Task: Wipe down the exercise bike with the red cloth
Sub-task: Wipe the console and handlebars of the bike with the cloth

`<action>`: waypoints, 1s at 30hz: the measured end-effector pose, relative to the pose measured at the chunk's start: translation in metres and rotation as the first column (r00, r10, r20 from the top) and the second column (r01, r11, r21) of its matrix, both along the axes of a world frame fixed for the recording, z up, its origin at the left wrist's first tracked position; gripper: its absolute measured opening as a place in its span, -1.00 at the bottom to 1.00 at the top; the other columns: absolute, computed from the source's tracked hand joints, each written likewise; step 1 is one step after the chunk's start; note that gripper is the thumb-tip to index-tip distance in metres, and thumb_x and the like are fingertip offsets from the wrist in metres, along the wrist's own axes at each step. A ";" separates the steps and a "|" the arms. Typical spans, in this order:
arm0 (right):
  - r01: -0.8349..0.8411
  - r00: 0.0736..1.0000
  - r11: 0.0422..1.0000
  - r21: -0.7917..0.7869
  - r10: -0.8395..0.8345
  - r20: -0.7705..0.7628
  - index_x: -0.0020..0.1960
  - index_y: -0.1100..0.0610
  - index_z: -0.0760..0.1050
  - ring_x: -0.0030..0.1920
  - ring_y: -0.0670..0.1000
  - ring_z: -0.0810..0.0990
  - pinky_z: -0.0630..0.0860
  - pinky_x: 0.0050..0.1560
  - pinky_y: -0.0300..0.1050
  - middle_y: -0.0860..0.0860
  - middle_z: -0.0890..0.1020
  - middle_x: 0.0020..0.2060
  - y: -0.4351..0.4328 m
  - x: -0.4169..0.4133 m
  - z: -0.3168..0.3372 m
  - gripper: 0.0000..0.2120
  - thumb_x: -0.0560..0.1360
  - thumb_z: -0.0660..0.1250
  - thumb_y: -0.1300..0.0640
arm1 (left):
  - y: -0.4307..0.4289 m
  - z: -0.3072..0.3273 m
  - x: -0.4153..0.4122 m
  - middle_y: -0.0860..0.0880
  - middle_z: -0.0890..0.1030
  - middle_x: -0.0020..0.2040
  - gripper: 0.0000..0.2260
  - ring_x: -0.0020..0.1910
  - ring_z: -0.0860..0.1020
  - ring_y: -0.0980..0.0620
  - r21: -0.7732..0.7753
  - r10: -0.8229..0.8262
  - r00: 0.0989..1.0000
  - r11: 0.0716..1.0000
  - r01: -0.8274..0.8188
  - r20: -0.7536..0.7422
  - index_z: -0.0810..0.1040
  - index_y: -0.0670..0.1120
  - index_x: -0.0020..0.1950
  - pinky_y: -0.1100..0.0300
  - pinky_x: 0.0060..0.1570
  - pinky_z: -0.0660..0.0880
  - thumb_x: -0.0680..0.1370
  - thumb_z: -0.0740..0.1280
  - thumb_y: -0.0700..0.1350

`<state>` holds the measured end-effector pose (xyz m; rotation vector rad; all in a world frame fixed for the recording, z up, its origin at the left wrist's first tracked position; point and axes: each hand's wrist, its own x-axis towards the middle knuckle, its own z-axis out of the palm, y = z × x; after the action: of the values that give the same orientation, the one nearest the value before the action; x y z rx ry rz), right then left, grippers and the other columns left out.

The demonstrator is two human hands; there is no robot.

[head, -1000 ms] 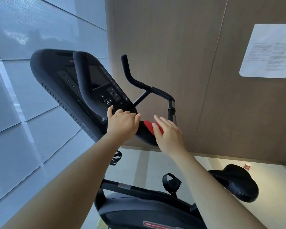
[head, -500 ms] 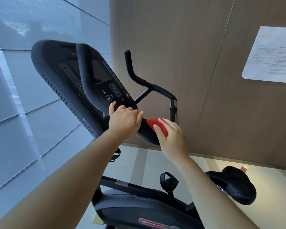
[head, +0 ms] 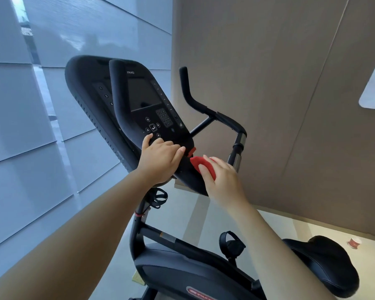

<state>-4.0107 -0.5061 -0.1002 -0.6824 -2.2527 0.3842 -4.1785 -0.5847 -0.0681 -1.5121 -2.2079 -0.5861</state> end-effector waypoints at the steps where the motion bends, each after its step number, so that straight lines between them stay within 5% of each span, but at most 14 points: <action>1: -0.002 1.000 1.000 0.022 0.001 0.021 0.36 0.05 0.39 0.28 0.03 0.39 0.37 0.25 -0.06 -0.03 0.49 0.28 0.002 0.000 0.000 -0.55 0.58 0.07 -0.14 | 0.000 0.000 0.001 0.14 0.44 -0.24 -0.63 0.03 0.45 0.00 0.004 0.003 1.000 1.000 -0.003 0.004 0.42 0.06 -0.24 -0.04 0.39 -0.07 0.63 -0.06 0.06; 7: -0.096 0.995 0.991 0.093 0.099 -0.024 0.40 0.06 0.34 0.38 0.03 0.28 0.30 0.34 -0.03 -0.02 0.42 0.34 -0.007 0.020 -0.020 -0.46 0.56 0.00 -0.22 | 0.000 -0.001 0.004 0.15 0.45 -0.20 -0.58 0.06 0.45 0.01 -0.014 0.059 0.998 0.998 -0.060 -0.018 0.56 0.01 -0.10 0.01 0.38 -0.09 0.64 -0.06 0.05; 14: -0.139 0.990 0.989 0.052 0.139 0.000 0.33 0.10 0.40 0.24 0.01 0.41 0.40 0.25 -0.08 0.00 0.51 0.24 0.010 0.006 -0.002 -0.58 0.59 0.09 -0.10 | 0.000 -0.001 0.006 0.17 0.45 -0.19 -0.61 0.06 0.46 0.02 0.026 0.082 0.996 0.996 -0.082 -0.020 0.57 0.04 -0.08 0.01 0.40 -0.06 0.65 -0.03 0.01; 18: -0.210 0.971 0.967 0.144 0.224 -0.085 0.31 0.10 0.44 0.24 -0.02 0.41 0.32 0.22 -0.23 -0.01 0.52 0.22 0.010 0.020 -0.017 -0.58 0.57 0.13 -0.10 | -0.001 0.000 0.007 0.14 0.48 -0.18 -0.63 0.06 0.45 0.03 -0.002 0.105 0.994 0.994 -0.105 -0.031 0.55 0.03 -0.09 0.00 0.41 -0.04 0.66 -0.03 0.00; 22: -0.320 0.928 0.936 0.144 0.340 -0.149 0.22 0.12 0.52 0.21 -0.03 0.48 0.43 0.24 -0.16 -0.03 0.57 0.16 0.037 0.035 -0.023 -0.62 0.55 0.18 -0.09 | -0.005 0.006 0.010 0.12 0.53 -0.09 -0.61 0.12 0.44 0.03 -0.092 0.119 0.993 0.988 -0.121 -0.025 0.55 0.02 0.00 0.01 0.43 -0.07 0.66 -0.07 0.03; 25: -0.243 0.953 0.968 -0.056 0.227 -0.200 0.10 0.11 0.57 0.05 -0.05 0.55 0.49 0.03 -0.31 -0.05 0.62 0.01 0.069 0.036 -0.013 -0.66 0.56 0.16 -0.08 | -0.004 0.015 0.010 0.10 0.56 0.01 -0.57 0.19 0.43 0.04 -0.185 0.143 0.989 0.974 -0.133 0.041 0.56 0.03 0.05 -0.02 0.44 -0.08 0.65 -0.09 0.08; 27: -0.245 0.966 0.956 -0.160 0.226 -0.124 0.01 0.10 0.58 -0.06 -0.07 0.58 0.45 -0.15 -0.44 -0.04 0.63 -0.10 0.081 0.027 -0.003 -0.65 0.57 0.13 -0.10 | 0.004 0.019 0.015 0.09 0.56 0.00 -0.57 0.19 0.46 0.05 -0.097 0.139 0.978 0.987 -0.125 0.154 0.57 0.05 -0.02 -0.09 0.44 -0.06 0.65 -0.08 0.10; 30: -0.283 0.959 0.953 -0.110 0.283 -0.014 -0.14 0.05 0.56 -0.21 -0.11 0.56 0.42 -0.30 -0.34 -0.07 0.60 -0.26 0.077 0.012 -0.001 -0.63 0.57 0.10 -0.15 | 0.023 0.018 0.032 0.06 0.58 0.00 -0.57 0.17 0.48 0.04 0.058 0.184 0.950 0.977 -0.204 0.251 0.57 0.03 -0.05 -0.14 0.44 -0.05 0.65 -0.07 0.08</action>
<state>-3.9989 -0.4291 -0.1016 -0.4127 -2.3499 0.6532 -4.1461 -0.5615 -0.0504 -1.2169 -2.4466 -0.8270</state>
